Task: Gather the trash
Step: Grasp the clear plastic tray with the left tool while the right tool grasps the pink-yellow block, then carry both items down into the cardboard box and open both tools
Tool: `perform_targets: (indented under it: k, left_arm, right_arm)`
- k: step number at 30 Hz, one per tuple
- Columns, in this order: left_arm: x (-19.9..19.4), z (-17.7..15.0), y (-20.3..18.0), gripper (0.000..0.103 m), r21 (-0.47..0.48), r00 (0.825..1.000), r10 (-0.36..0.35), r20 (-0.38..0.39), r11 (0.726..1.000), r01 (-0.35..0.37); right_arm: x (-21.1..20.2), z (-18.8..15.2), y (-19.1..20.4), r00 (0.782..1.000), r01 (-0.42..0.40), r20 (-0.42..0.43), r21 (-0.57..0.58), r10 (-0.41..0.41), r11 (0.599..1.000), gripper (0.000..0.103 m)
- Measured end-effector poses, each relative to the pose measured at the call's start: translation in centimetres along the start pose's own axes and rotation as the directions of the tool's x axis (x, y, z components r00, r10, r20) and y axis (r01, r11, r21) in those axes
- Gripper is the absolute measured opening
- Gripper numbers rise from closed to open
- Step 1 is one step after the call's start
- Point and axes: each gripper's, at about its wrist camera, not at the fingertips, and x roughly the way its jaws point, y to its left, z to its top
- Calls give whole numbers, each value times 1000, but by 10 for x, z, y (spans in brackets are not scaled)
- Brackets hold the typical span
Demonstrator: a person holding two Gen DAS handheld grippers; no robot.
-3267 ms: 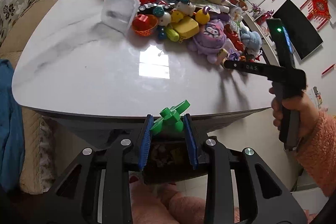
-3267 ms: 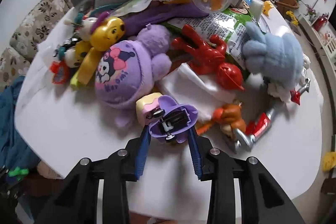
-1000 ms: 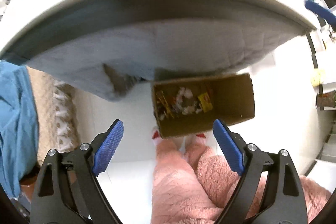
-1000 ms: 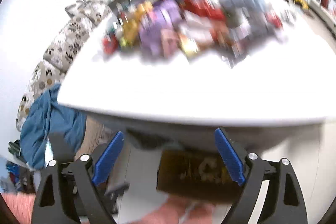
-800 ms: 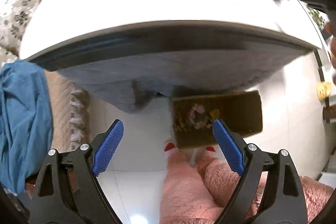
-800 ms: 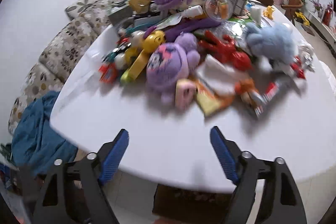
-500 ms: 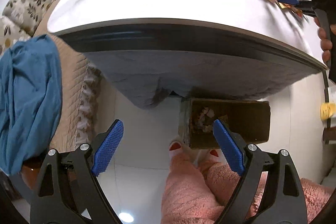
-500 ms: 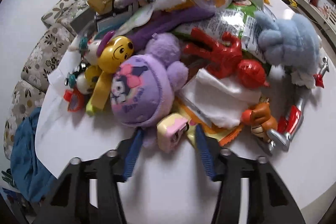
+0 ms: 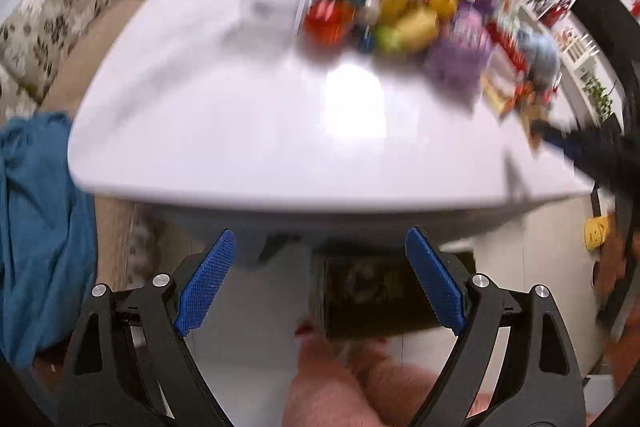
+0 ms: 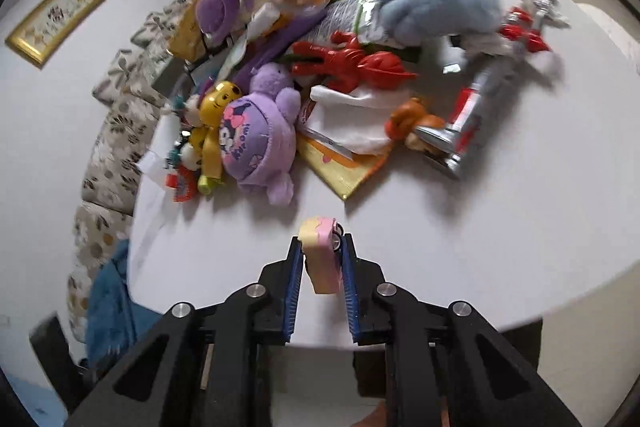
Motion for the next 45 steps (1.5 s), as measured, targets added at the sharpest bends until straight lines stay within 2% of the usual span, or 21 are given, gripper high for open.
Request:
perform_targets:
  k: [3,6,11,12,13,14,16,17,18,21,23,26,28,30,33,35,37,39,40,42,45]
  left_arm:
    - [6,40,7,85,-22,999,-2,48,1000,3]
    - [19,85,29,85,-118,997,-8,82,993,18]
    - [39,154,60,85,-300,991,-74,115,948,106]
    - [46,165,64,80,-327,991,-82,108,938,114]
    - [53,174,65,70,-347,992,-86,95,931,114]
    - [57,179,68,34,-358,992,-97,76,926,118]
    - [67,186,76,13,-405,977,-201,73,889,213]
    - [66,187,76,4,-411,977,-204,68,886,214]
    - [64,187,75,4,-396,983,-176,54,900,183]
    - [47,179,73,4,-343,974,-207,91,912,226]
    - [32,167,69,4,-294,972,-212,101,927,233]
    - [3,139,64,4,-238,961,-249,121,932,272]
    - [-20,109,51,4,-161,944,-312,110,931,327]
    - [-35,81,35,4,-70,936,-344,78,934,349]
    - [-42,28,4,4,62,922,-386,-32,920,387]
    - [-28,-11,-14,4,91,898,-413,-149,899,429]
    - [-9,-40,-25,4,102,888,-401,-226,897,431]
    - [24,-73,-39,4,75,866,-391,-313,898,433]
    - [48,-90,-46,4,45,846,-397,-356,897,440]
    - [88,-117,-60,4,34,830,-376,-413,904,426]
    - [165,-155,-75,4,-15,794,-352,-496,918,397]
  right_arm:
    - [-18,-10,-6,1000,6,12,-10,-6,1000,19]
    - [-34,-22,-8,1000,-7,17,0,7,1000,19]
    - [-45,-35,-5,1000,3,14,-13,-3,1000,19]
    - [-46,-39,-4,1000,9,10,-18,-9,1000,19]
    - [-46,-41,-3,1000,12,5,-23,-12,1000,19]
    - [-45,-44,-1,1000,15,2,-30,-15,999,19]
    - [-45,-48,2,1000,19,-3,-47,-19,999,19]
    - [-45,-49,4,1000,20,-6,-55,-21,998,19]
    - [-45,-51,6,1000,17,-8,-65,-18,998,19]
    - [-44,-51,12,1000,-9,-18,-77,8,997,19]
    - [-44,-51,17,999,-23,-25,-96,20,995,19]
    - [-42,-53,22,999,-30,-46,-133,24,991,19]
    - [-41,-58,23,998,-25,-66,-165,15,986,19]
    - [-41,-65,21,996,-15,-88,-200,-3,980,19]
    - [-33,-81,12,990,10,-133,-242,-43,970,19]
    - [-24,-97,1,982,31,-173,-264,-79,964,19]
    - [-7,-115,-18,966,49,-233,-260,-112,964,19]
    - [11,-132,-39,951,73,-276,-247,-142,966,19]
    - [20,-140,-49,942,91,-294,-243,-163,966,19]
    - [45,-158,-76,921,118,-339,-227,-192,967,19]
    - [83,-177,-115,892,158,-390,-205,-229,966,19]
